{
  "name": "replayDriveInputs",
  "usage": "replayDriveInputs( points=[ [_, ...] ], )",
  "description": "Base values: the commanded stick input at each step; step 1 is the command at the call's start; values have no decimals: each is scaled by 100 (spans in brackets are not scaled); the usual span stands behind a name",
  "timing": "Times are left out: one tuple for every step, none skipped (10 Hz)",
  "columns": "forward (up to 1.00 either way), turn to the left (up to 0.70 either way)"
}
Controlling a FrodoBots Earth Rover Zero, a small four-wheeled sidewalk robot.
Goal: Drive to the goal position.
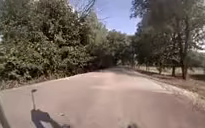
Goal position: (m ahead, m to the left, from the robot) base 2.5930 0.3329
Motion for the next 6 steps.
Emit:
replayDriveInputs(
  points=[
    [70,-21],
    [70,-35],
    [70,-35],
    [70,-28],
    [70,-4],
    [70,0]
  ],
)
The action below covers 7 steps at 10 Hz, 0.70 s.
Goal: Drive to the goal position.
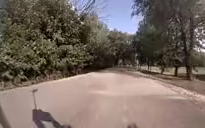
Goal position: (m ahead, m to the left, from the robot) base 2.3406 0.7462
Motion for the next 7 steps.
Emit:
replayDriveInputs(
  points=[
    [70,0],
    [70,0],
    [70,0],
    [70,0],
    [70,0],
    [70,0],
    [70,0]
  ],
)
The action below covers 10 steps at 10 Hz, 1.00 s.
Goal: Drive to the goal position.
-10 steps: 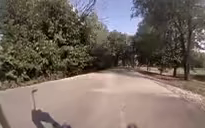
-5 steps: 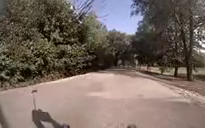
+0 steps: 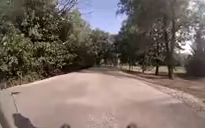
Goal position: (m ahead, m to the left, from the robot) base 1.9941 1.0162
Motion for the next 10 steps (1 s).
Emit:
replayDriveInputs(
  points=[
    [70,0],
    [70,0],
    [70,0],
    [70,0],
    [70,0],
    [70,0],
    [70,0],
    [70,7],
    [70,35],
    [70,35]
  ],
)
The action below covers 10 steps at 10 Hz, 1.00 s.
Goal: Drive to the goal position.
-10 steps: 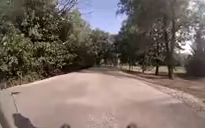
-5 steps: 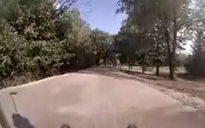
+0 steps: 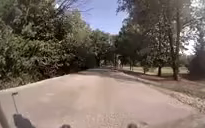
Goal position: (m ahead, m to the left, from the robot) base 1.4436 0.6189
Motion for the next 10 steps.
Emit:
replayDriveInputs(
  points=[
    [70,35],
    [70,35],
    [70,22],
    [70,5],
    [70,0],
    [70,0],
    [70,0],
    [70,0],
    [70,0],
    [70,0]
  ],
)
